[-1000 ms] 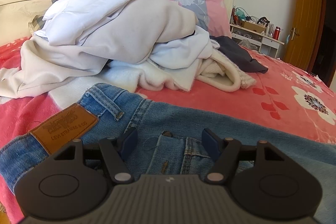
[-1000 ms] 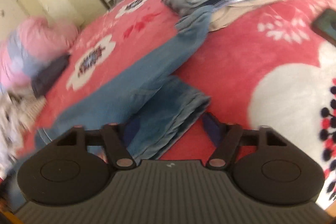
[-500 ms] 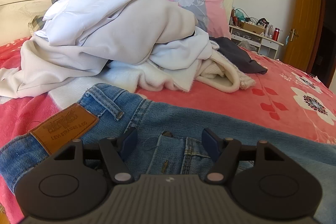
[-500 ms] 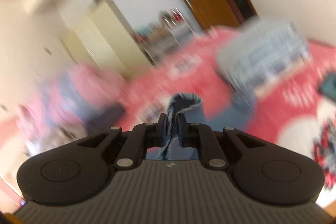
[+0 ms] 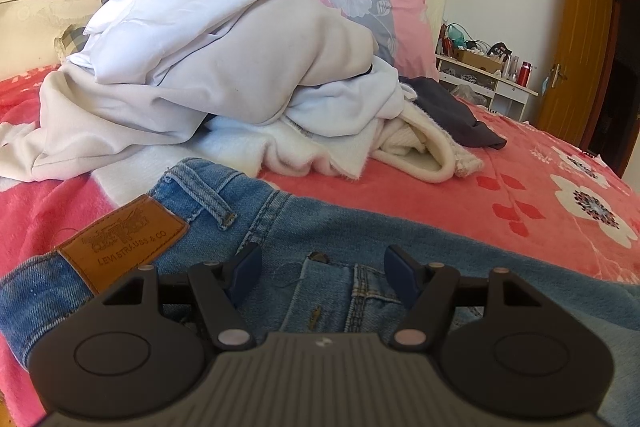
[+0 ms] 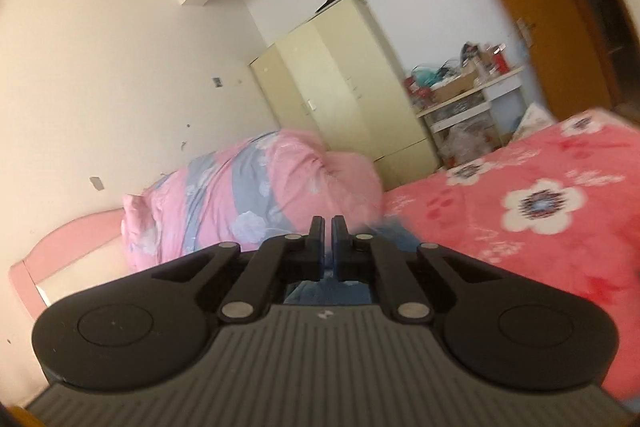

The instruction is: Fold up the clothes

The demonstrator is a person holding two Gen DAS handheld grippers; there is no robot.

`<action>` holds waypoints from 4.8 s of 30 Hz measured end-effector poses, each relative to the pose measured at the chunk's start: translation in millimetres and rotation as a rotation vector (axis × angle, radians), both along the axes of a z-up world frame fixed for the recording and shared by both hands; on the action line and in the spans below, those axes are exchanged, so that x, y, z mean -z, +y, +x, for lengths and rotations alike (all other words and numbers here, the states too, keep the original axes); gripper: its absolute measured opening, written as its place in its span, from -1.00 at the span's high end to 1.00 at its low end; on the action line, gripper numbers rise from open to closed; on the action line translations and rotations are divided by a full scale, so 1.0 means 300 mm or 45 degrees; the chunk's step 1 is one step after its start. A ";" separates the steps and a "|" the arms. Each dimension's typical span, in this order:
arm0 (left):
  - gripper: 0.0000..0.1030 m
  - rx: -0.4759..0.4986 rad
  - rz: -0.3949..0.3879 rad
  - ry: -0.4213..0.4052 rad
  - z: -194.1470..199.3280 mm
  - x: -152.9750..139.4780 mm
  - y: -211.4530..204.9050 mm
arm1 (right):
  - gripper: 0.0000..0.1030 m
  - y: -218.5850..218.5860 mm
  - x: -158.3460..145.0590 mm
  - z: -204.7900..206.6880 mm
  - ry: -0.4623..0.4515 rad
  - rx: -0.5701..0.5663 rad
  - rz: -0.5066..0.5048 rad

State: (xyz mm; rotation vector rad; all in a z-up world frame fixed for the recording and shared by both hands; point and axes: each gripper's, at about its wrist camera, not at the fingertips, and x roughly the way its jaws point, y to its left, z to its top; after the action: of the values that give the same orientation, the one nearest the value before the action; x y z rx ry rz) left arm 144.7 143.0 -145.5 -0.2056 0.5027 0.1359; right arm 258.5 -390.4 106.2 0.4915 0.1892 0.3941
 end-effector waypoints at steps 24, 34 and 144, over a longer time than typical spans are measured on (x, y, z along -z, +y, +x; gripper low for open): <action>-0.35 -0.002 -0.010 -0.006 -0.006 -0.001 0.001 | 0.08 -0.011 0.862 -0.299 0.810 0.056 0.272; -0.36 0.001 -0.011 -0.009 -0.008 0.001 0.003 | 0.73 0.649 0.695 -0.186 0.410 -0.297 -0.183; -0.45 0.056 -0.088 -0.062 -0.029 -0.001 0.034 | 0.76 0.687 0.525 -0.094 0.425 -0.440 -0.277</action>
State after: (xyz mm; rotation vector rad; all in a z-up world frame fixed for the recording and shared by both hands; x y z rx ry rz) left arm 135.9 153.2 -145.2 -0.2650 0.4636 0.0702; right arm 230.4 -184.3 -51.3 0.3055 0.6393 0.6201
